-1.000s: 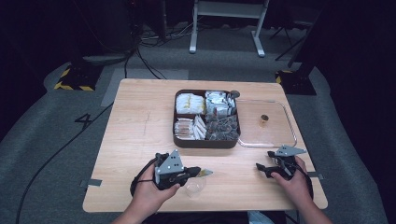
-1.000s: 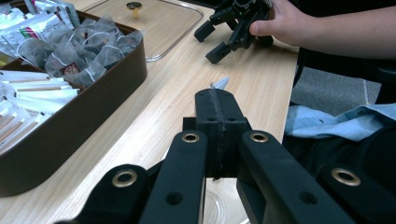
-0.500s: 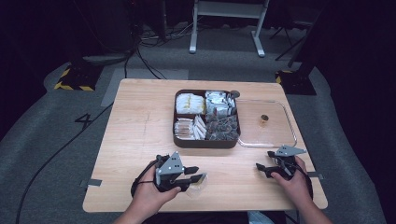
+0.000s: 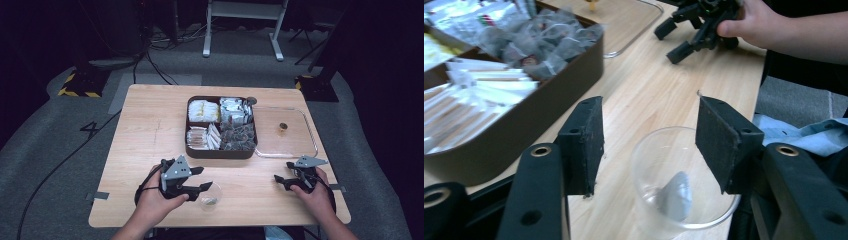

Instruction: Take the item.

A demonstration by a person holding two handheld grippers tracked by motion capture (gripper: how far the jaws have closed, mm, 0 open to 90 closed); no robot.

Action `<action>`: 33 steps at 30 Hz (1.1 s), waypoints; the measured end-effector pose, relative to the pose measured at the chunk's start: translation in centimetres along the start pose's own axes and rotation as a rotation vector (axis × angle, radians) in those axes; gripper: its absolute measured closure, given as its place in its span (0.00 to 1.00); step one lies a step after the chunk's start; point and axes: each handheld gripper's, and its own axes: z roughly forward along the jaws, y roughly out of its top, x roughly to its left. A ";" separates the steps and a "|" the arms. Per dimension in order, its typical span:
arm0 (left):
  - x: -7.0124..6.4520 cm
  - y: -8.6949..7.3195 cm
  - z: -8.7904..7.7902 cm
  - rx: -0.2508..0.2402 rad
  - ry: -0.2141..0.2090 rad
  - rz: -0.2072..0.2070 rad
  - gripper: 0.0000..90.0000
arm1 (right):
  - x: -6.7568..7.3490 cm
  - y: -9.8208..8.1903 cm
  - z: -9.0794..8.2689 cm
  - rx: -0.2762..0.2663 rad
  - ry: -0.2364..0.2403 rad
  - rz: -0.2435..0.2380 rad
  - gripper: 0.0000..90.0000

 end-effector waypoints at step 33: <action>6.0 -6.2 -5.4 0.134 0.255 -0.068 0.35 | 0.3 0.0 -0.1 -0.001 -0.018 0.020 0.23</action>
